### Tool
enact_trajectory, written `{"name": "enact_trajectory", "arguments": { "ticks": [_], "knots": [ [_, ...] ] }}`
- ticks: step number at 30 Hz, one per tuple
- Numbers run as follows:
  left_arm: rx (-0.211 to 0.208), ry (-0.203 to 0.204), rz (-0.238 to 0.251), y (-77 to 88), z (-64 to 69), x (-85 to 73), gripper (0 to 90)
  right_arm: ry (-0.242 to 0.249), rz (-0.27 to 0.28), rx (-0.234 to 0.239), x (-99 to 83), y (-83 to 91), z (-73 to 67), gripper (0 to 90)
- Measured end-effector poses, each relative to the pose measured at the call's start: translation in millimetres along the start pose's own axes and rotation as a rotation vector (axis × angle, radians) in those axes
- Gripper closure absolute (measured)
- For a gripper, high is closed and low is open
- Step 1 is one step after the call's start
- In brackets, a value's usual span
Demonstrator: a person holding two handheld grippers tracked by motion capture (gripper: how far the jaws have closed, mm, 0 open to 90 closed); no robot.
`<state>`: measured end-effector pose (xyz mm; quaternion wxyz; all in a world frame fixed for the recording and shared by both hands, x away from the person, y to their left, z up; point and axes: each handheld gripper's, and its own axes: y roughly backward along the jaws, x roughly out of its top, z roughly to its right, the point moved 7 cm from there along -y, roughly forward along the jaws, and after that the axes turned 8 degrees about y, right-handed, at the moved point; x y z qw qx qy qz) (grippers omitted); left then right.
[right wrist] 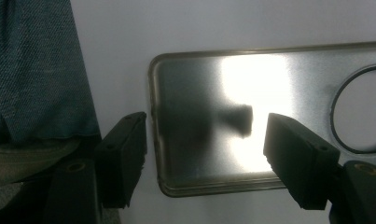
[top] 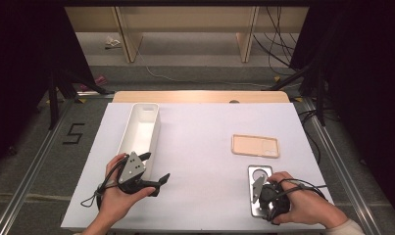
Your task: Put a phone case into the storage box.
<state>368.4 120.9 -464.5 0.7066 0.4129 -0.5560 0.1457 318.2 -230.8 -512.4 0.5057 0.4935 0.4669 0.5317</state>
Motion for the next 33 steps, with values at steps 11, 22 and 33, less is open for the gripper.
{"name": "enact_trajectory", "arguments": {
  "ticks": [11, 22, 33],
  "knots": [
    [0.0, -0.002, 0.0, -0.1, -0.1, 0.0, 9.2, 0.014, -0.022, 0.015, 1.4, -6.7, -3.6, 35.5],
    [0.002, -0.002, 0.0, -0.1, -0.2, -0.1, 9.2, 0.031, -0.046, 0.021, 1.9, -9.0, -5.9, 49.6],
    [-0.001, -0.002, -0.001, -0.4, 0.2, -0.4, 9.2, 0.054, -0.062, 0.041, 4.3, -6.5, -12.4, 68.0]
  ]
}}
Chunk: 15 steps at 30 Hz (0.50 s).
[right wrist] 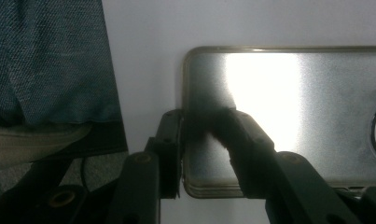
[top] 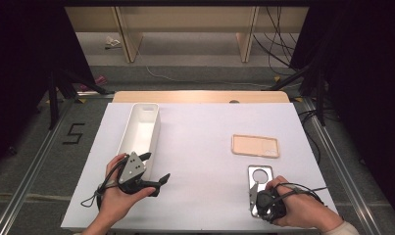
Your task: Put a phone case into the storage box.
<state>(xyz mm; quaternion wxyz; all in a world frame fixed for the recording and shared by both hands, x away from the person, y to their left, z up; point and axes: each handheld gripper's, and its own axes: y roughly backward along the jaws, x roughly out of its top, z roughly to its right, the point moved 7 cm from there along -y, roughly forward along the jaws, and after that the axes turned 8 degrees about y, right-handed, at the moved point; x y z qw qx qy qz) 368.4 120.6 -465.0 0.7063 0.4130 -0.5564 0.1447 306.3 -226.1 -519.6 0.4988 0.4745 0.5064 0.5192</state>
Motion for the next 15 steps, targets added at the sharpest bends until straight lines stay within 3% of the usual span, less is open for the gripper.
{"name": "enact_trajectory", "arguments": {
  "ticks": [15],
  "knots": [
    [-0.001, 0.0, -0.002, -0.2, 0.4, -0.3, 9.2, 0.021, -0.027, 0.05, 1.9, 0.7, -6.5, 86.4]
  ]
}}
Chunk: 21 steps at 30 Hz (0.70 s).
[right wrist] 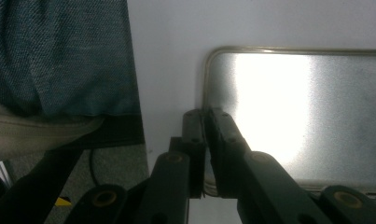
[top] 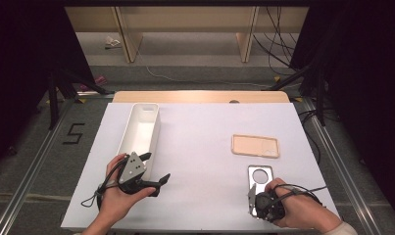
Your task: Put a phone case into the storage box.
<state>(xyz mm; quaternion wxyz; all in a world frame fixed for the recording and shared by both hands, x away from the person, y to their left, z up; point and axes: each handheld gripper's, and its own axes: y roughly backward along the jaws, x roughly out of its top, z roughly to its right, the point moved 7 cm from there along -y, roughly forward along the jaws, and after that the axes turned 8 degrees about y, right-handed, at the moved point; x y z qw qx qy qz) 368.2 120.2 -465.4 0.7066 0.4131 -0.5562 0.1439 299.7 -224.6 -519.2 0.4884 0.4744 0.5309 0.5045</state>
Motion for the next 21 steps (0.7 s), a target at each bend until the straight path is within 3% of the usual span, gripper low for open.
{"name": "enact_trajectory", "arguments": {
  "ticks": [15, 21],
  "knots": [
    [-0.001, 0.0, 0.001, -0.1, 0.1, 0.1, 9.3, 0.001, 0.011, 0.013, -1.8, 1.3, 0.1, 89.2],
    [-0.002, -0.002, 0.001, 0.0, 0.3, 0.3, 9.4, -0.009, 0.057, 0.001, -1.6, 9.8, 1.7, 89.3]
  ]
}}
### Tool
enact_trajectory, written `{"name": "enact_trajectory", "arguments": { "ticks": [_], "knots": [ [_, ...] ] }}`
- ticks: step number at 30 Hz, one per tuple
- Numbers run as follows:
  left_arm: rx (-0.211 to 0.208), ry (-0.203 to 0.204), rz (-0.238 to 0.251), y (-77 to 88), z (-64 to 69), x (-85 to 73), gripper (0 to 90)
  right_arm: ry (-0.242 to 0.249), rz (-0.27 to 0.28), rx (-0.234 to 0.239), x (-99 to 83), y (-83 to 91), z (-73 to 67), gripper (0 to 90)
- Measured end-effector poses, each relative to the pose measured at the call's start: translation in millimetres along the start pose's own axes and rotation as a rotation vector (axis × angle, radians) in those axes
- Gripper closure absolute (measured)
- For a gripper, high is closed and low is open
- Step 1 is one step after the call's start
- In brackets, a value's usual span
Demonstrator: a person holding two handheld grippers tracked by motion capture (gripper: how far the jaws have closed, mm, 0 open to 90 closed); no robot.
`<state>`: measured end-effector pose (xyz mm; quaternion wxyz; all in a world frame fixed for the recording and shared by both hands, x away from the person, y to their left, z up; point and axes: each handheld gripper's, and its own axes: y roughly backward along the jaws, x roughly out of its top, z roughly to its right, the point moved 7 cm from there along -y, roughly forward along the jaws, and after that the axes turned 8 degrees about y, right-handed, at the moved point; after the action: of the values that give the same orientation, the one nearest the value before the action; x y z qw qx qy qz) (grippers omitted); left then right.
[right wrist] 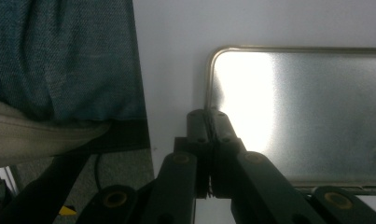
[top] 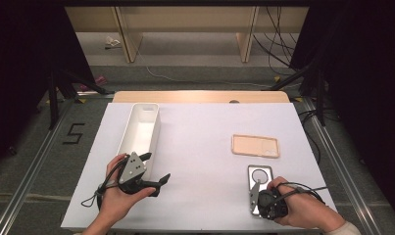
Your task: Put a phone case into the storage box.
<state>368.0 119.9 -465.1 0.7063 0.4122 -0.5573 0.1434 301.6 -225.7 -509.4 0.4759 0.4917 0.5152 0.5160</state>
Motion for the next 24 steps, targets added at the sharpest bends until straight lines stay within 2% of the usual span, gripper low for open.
{"name": "enact_trajectory", "arguments": {
  "ticks": [9, 24],
  "knots": [
    [0.001, 0.0, 0.0, -0.2, -0.3, 0.0, 9.6, -0.022, 0.083, -0.021, 5.7, 13.4, 2.1, 89.4],
    [0.001, -0.004, -0.002, -0.9, 0.0, 0.1, 9.9, -0.062, 0.28, -0.101, 21.7, 24.6, 15.9, 89.3]
  ]
}}
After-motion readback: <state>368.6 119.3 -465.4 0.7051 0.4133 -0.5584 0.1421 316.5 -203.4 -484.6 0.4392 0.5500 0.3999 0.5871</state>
